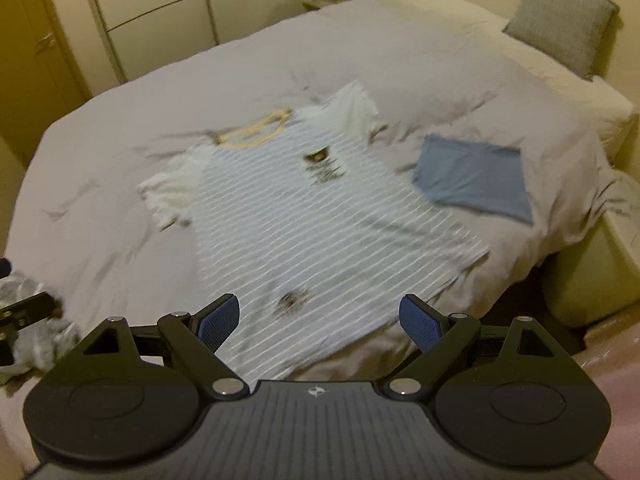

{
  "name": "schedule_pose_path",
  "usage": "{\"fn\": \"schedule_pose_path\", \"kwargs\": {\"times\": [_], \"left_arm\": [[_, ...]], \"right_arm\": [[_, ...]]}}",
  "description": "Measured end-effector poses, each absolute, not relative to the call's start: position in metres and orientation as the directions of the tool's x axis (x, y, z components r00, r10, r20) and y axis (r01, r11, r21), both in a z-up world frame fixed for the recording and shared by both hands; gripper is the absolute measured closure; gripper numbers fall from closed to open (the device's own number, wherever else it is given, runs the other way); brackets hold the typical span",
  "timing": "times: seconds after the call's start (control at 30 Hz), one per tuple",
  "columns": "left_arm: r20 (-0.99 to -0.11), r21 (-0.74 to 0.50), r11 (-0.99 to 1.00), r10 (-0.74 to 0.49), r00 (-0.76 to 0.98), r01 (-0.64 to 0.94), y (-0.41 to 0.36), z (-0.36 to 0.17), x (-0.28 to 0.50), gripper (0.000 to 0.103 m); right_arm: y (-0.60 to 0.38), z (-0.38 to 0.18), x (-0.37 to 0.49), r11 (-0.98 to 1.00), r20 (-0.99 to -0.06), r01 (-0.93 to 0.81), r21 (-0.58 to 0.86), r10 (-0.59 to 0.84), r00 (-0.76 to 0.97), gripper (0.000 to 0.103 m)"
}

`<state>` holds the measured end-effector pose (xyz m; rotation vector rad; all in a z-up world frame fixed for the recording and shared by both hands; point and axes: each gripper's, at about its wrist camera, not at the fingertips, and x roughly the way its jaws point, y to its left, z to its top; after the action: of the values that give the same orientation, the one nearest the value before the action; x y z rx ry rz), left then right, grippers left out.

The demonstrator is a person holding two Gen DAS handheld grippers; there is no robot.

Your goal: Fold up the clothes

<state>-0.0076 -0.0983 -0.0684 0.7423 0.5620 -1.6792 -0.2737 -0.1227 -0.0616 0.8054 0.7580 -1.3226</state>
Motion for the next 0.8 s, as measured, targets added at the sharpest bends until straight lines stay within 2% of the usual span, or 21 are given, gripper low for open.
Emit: {"fn": "schedule_pose_path", "kwargs": {"times": [0.2,0.8], "left_arm": [[-0.732,-0.003,-0.225,-0.663,-0.155,0.974,-0.067,-0.071,0.015,0.001],[-0.719,-0.019,-0.286,-0.662,-0.212,0.958,-0.053,-0.075,-0.004,0.001]], "right_arm": [[-0.088,-0.058,-0.246,0.099,-0.858,0.994,0.045,-0.505,0.089,0.014],[-0.055,-0.061,-0.256,0.067,-0.861,0.998,0.021,-0.506,0.052,0.014]]}}
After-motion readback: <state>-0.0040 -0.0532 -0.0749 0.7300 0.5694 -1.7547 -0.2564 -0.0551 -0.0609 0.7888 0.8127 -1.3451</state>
